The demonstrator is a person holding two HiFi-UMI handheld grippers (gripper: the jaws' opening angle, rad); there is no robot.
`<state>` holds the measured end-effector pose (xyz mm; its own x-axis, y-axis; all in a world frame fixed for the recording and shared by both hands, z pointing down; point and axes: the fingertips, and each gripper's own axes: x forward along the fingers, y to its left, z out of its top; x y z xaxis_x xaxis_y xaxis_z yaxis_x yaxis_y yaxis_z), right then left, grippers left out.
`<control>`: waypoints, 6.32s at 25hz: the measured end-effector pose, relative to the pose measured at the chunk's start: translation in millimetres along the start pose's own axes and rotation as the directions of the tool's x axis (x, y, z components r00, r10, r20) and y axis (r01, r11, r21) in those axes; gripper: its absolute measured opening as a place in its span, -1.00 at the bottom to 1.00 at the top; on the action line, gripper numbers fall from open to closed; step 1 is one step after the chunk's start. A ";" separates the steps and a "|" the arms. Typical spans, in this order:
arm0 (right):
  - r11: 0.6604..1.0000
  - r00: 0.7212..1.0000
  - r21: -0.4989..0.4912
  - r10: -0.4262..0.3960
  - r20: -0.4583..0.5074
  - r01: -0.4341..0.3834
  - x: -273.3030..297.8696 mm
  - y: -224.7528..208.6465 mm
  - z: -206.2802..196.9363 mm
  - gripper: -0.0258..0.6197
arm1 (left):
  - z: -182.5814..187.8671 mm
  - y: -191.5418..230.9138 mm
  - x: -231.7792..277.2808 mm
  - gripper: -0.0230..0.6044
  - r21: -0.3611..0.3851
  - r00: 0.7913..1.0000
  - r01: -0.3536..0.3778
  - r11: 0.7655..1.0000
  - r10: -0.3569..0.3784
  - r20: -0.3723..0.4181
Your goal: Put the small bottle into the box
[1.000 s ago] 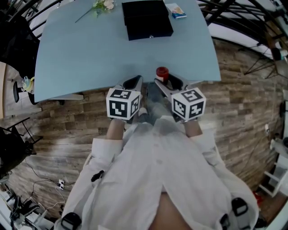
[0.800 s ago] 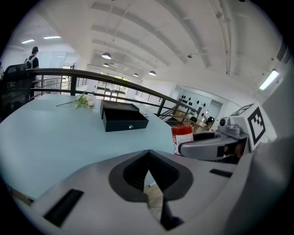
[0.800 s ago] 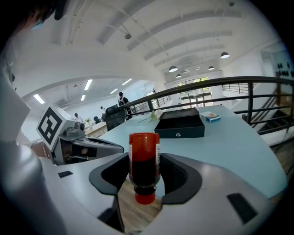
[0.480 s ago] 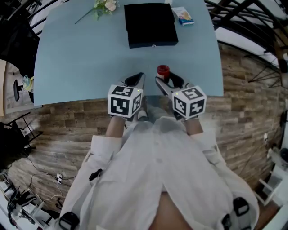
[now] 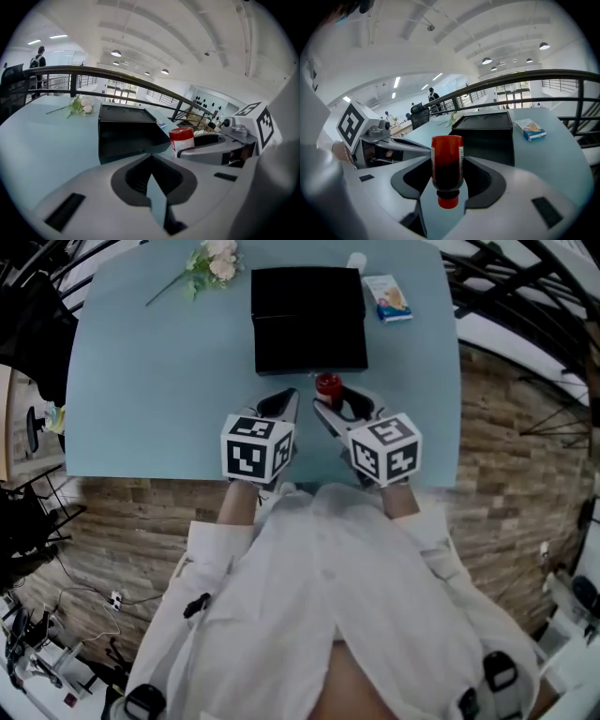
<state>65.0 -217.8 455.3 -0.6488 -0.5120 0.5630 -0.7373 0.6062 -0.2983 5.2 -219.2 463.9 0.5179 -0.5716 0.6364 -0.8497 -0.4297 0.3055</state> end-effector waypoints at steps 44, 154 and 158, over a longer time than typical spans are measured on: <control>0.999 0.990 -0.036 0.004 -0.141 -0.009 45.7 -43.4 32.3 -0.29 | 20.2 33.9 29.2 -0.92 -0.055 0.999 0.033 0.998 -0.035 -0.036; 0.881 0.901 -0.471 -0.169 -0.399 -0.043 101.6 -64.2 31.5 -0.30 | -12.6 42.3 38.8 -0.92 -0.089 0.992 0.078 0.993 -0.086 -0.091; 0.893 0.923 -0.449 -0.162 -0.349 -0.013 94.3 -59.7 37.9 -0.30 | -3.2 41.7 36.1 -0.92 -0.060 0.993 0.078 0.995 -0.083 -0.079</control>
<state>40.7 -325.3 497.0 -0.4132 -0.3584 0.8372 -0.5657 0.8214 0.0724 -11.9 -255.5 501.9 0.5772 -0.4770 0.6629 -0.8109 -0.4308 0.3960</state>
